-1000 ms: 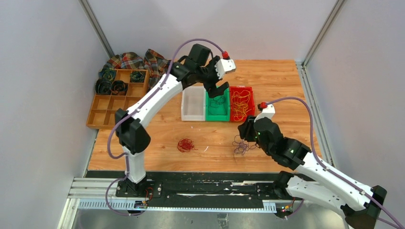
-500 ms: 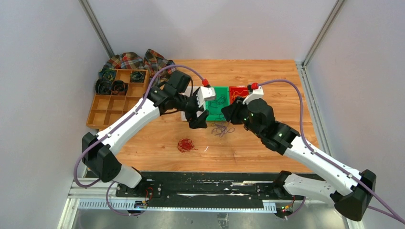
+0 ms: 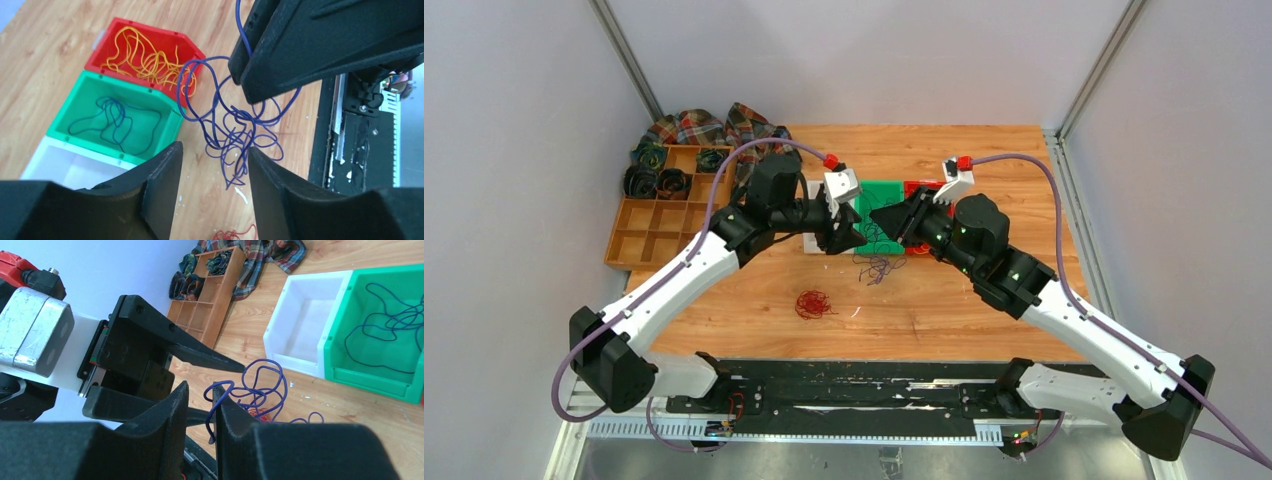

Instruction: Untangle the cables

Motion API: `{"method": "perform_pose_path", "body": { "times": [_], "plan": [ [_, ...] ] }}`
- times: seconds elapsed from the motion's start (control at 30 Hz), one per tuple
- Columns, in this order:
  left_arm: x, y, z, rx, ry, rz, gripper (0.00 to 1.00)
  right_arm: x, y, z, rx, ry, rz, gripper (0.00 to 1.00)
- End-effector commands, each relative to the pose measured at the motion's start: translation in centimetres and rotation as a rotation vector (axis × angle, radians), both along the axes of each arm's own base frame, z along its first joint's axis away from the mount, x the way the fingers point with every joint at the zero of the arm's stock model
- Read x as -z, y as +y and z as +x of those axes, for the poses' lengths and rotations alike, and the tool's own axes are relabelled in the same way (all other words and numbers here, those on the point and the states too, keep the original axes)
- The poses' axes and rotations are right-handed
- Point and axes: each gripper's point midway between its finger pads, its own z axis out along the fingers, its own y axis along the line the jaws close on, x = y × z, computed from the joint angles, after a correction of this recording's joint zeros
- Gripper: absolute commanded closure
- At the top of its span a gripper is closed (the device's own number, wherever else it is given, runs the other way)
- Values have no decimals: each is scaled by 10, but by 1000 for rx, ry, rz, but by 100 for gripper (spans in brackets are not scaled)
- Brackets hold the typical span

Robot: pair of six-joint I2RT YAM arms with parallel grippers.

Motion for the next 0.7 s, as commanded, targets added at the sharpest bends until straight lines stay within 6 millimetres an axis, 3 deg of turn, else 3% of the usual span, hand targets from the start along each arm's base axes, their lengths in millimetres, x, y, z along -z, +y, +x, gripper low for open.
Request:
{"method": "perform_pose_path", "body": {
  "times": [0.0,0.07,0.3,0.47,0.67],
  "plan": [
    [-15,-11,-1,23,-1,-65,51,-32,1,-4,-21,-26,98,76],
    [-11,-11,-5,33,26,-58,60,-34,-1,-5,-17,-28,105,76],
    [-10,-11,-5,17,43,-54,74,-39,-4,-7,-16,-32,124,76],
    [-15,-9,2,-17,22,-43,97,-36,-8,-6,-14,-33,113,76],
    [-31,4,8,-55,-65,-5,99,-22,-31,-5,34,-29,71,74]
  ]
}}
